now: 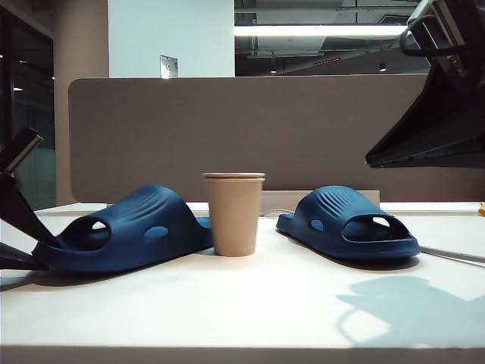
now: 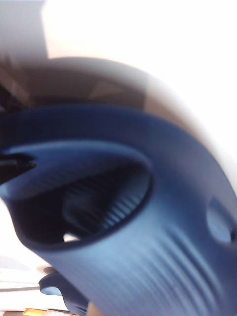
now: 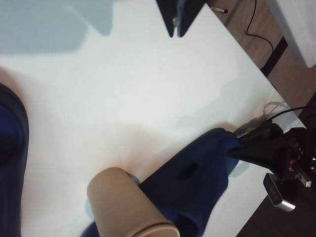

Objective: Interlock the pair of blue slippers on the table with their fronts facing up.

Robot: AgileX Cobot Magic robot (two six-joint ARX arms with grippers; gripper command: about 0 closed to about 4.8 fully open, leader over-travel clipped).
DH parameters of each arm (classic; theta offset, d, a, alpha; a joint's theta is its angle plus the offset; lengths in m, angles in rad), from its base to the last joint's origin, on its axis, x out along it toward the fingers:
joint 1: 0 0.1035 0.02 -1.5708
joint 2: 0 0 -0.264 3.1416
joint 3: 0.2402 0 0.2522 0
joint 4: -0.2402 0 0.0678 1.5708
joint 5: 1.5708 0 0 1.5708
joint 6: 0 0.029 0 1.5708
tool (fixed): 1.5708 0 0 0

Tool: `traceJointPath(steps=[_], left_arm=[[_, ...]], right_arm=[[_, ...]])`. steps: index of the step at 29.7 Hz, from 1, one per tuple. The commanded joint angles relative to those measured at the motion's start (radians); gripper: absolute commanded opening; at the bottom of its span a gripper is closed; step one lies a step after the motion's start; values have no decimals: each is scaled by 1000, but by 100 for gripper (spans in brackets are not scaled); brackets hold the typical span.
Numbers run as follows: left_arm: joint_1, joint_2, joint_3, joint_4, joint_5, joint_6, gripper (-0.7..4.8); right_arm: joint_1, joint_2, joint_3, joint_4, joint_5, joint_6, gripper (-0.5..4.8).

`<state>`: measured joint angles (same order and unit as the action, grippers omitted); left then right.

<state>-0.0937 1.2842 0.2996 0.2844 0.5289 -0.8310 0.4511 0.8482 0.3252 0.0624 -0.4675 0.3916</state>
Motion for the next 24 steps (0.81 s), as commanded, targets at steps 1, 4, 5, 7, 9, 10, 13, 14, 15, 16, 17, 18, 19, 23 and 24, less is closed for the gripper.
traceJointPath(steps=[1,4,5,7,9,10,13,14,15,16,17,18,19,23,24], left_arm=[[0,13,-15,-58,-14,-4,85],[0,13,-15,-54,-14,-15,54],[0,13,-15,-51,-14,-15,52],[0,13,-15,-47,-15,-16,52],[0,13,-15,-42,-17,-18,52],[1,13,-15,-38,-19,-18,52],[2,13,-14,-20,-39,-24,52],[2,13,-14,-11,-45,-32,52],[2,13,-13,2,-48,-43,52],[2,13,-11,13,-52,-46,51],[2,13,-6,18,-59,-44,51],[2,13,2,18,-63,-44,49],[2,13,12,18,-66,-44,48],[2,13,60,13,-81,-37,46],[2,13,78,5,-85,-32,45]], right_arm=[[0,-2,5,17,-2,-3,-1],[0,-2,5,17,-2,-3,-1],[0,-2,5,17,-2,-3,-1],[0,-2,5,17,-2,-3,-1],[0,-2,5,17,-1,-3,-1],[0,-2,5,17,-1,-3,-1],[0,-2,5,17,3,-3,-1],[0,-2,5,17,3,-3,-1],[0,-2,5,17,4,-3,-1],[0,-2,5,17,5,-3,-1],[0,-2,5,17,6,-3,-1],[0,-2,5,17,6,-3,-1],[0,-2,5,17,6,-3,-1],[0,-2,5,13,35,-3,-1],[0,-2,5,10,51,-2,-1]])
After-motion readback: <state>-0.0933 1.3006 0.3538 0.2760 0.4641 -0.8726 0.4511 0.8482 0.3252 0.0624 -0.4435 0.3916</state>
